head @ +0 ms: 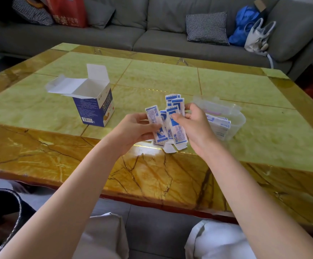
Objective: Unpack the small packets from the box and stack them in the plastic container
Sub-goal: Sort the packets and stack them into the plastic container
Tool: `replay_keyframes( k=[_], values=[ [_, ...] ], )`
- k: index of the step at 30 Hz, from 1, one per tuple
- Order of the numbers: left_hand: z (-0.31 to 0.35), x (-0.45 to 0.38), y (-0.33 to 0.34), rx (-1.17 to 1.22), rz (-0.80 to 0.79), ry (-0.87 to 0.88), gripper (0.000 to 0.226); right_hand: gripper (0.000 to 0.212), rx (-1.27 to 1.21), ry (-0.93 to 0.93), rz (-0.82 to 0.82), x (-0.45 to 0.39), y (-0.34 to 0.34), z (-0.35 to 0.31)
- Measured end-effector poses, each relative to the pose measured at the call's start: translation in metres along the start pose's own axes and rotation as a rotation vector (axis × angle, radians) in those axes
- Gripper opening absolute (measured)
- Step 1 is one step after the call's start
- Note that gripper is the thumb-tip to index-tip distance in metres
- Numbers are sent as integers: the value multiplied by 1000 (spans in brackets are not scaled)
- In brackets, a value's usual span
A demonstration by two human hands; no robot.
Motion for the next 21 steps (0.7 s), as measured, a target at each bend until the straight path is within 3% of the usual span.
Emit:
replay_keyframes(
  k=[4, 6, 10, 12, 14, 19, 21],
  values=[
    [1, -1, -12, 7, 137, 2, 9, 21, -245, 140, -108, 3, 9, 7],
    [1, -2, -8, -34, 117, 3, 9, 24, -194, 166, -139, 5, 12, 10],
    [2, -2, -5, -63, 113, 16, 8, 24, -39, 54, 37, 1, -5, 2],
    [4, -2, -17, -133, 201, 29, 9, 28, -83, -24, 109, -1, -16, -9],
    [4, -1, -30, -187, 297, 34, 10, 24, -207, -45, 66, -1, -17, -17],
    [0, 0, -31, 246, 362, 51, 9, 13, -619, 286, -99, 3, 5, 10],
    [2, -1, -18, 275, 302, 69, 9, 13, -687, 411, -186, 12, 22, 19]
  ],
)
Point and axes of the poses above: each hand's wrist, its own x-axis away from the middle knuckle, its own y-axis out of the palm, z = x × y, the point moved 8 cm from there along -x, towards the middle knuckle, and after that the axes turned 6 degrees about -x, right-handed, at the moved point
